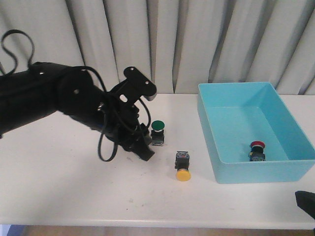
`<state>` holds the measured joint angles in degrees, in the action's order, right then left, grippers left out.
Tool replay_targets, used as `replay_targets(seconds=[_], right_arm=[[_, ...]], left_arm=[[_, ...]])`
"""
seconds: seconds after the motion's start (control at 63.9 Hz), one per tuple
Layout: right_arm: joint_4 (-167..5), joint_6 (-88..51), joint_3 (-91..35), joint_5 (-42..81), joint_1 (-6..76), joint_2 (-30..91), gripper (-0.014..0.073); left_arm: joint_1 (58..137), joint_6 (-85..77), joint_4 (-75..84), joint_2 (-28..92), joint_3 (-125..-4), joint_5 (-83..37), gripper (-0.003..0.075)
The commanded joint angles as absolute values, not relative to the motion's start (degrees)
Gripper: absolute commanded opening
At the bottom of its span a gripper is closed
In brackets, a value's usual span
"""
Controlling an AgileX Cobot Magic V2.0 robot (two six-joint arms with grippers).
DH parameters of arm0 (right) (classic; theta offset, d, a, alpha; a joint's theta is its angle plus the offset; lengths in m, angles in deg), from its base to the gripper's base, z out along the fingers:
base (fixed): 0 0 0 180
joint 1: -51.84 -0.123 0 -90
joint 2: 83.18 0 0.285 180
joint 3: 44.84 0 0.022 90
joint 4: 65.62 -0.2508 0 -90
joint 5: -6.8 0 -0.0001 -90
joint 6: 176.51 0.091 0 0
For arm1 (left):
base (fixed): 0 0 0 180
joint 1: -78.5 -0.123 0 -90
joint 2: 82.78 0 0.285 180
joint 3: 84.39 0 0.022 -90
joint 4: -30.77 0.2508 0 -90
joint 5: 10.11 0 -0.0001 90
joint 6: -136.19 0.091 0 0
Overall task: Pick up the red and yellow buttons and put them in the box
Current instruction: 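Close the left gripper on the yellow button and lift it, then bring the yellow button to the right gripper and let it grasp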
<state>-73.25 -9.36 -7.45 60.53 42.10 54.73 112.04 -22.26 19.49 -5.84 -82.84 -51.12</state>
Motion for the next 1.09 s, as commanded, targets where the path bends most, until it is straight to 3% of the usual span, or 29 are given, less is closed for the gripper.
replay_targets(seconds=[0.0, 0.313, 0.563, 0.86, 1.079], right_arm=[[-73.4, -10.0, -8.8, 57.7, 42.1, 54.6, 0.0433], [-73.4, -10.0, -8.8, 57.7, 42.1, 54.6, 0.0433], [-74.7, -10.0, -8.8, 58.0, 42.1, 54.4, 0.0433], [-81.9, -17.2, -8.8, 61.7, 42.1, 47.2, 0.0433], [-93.1, -34.9, -8.8, 60.9, 42.1, 41.7, 0.044]], left_arm=[[112.1, -22.7, 20.6, 2.6, -78.2, -46.7, 0.0271], [112.1, -22.7, 22.1, 18.8, -59.8, -38.2, 0.0271], [112.2, -20.3, 15.0, 20.7, -57.4, -35.0, 0.0271], [114.8, 16.9, -15.3, 20.7, -57.4, -37.7, 0.0271], [115.0, 40.4, -33.5, 20.7, -57.4, -44.1, 0.0271]])
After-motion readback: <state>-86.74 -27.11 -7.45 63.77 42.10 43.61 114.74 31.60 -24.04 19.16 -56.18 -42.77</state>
